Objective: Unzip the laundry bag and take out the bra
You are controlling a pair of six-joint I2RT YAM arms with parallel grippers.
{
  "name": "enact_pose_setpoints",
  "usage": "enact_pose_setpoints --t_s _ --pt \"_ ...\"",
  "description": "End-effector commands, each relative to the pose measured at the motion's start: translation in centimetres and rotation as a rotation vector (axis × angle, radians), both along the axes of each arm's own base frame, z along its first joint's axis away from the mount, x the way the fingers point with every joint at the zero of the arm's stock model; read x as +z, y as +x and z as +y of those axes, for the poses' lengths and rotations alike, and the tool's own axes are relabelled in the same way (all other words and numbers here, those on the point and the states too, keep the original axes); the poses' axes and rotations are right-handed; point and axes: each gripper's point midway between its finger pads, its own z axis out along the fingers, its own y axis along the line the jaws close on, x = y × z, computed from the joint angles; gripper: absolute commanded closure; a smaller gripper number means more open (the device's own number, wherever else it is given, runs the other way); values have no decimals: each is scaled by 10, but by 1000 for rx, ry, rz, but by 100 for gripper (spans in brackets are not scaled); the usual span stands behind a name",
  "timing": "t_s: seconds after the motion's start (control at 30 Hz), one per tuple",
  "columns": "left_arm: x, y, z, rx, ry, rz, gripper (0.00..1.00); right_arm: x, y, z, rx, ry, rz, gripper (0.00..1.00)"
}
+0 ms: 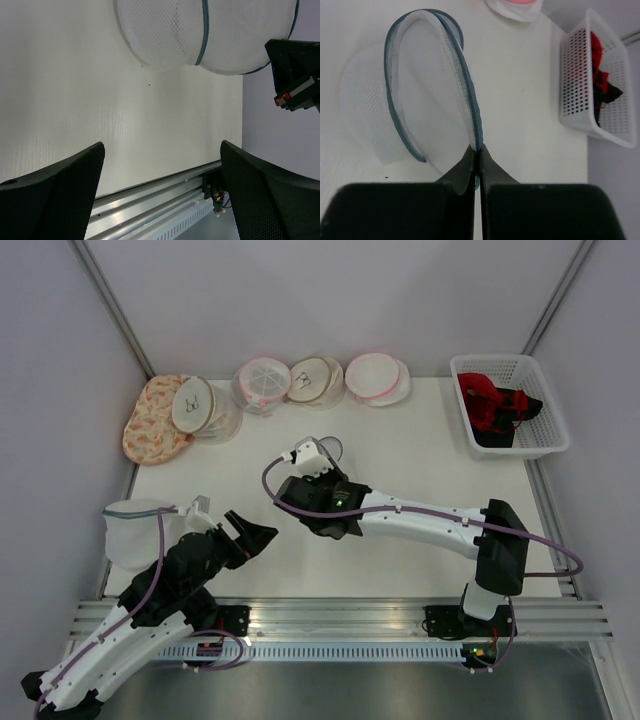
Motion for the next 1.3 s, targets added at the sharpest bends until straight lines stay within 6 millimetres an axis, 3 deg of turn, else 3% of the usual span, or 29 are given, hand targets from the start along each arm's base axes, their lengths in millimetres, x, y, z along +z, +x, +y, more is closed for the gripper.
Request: enact_pose_setpoints --t_s 0.0,0.13,0.17,0.23,0.27,0.37,0.4,0.43,0.5,0.6,0.73,0.8,0.93,1.0,1.03,1.1,1.13,1.17,1.2,1.27 --pt "21 2 7 43 -41 -31 0 44 4 -16 -66 -194 -179 99" --pt "24 1 12 61 -45 -36 0 39 -13 5 59 -210 -179 100" --pt "25 2 13 65 -47 -38 0 35 -17 20 119 -132 -153 100" --pt "27 2 15 78 -51 -43 0 35 -30 25 220 -77 -126 100" --pt "28 2 16 82 -54 -46 0 32 -37 43 312 3 -85 100" --pt "29 2 17 88 -55 -50 0 23 -54 53 441 47 -8 98" --pt "29 3 18 91 -54 -50 0 20 -57 55 475 26 7 92" --pt "30 3 18 91 -55 -50 0 13 -62 58 509 11 38 71" --pt "31 3 18 95 -56 -51 0 -2 -75 62 587 -25 100 49" --pt "31 3 19 100 -58 -51 0 -15 -94 69 683 -19 148 26" --pt "37 4 21 107 -64 -61 0 -14 -111 69 760 50 190 17" --pt "41 5 21 112 -71 -68 0 -11 -115 66 758 101 194 14" --pt "62 10 14 80 -69 -131 0 40 -125 58 784 376 139 9" --pt "72 11 -1 17 -72 -162 0 60 -117 42 732 451 101 6" --pt "89 15 -9 -20 -87 -229 0 64 -115 36 700 480 96 5" --pt "97 16 -34 -139 -59 -267 0 79 -101 13 576 514 32 4" --pt "107 20 -46 -173 -65 -295 0 76 -97 0 491 521 34 3" --pt "110 16 -60 -252 -63 -301 0 80 -87 -16 391 509 -12 4" --pt "105 27 -76 -304 11 -295 0 85 -84 -25 344 512 -28 4" --pt "110 24 -103 -439 13 -298 1 79 -84 -38 285 514 -12 7"
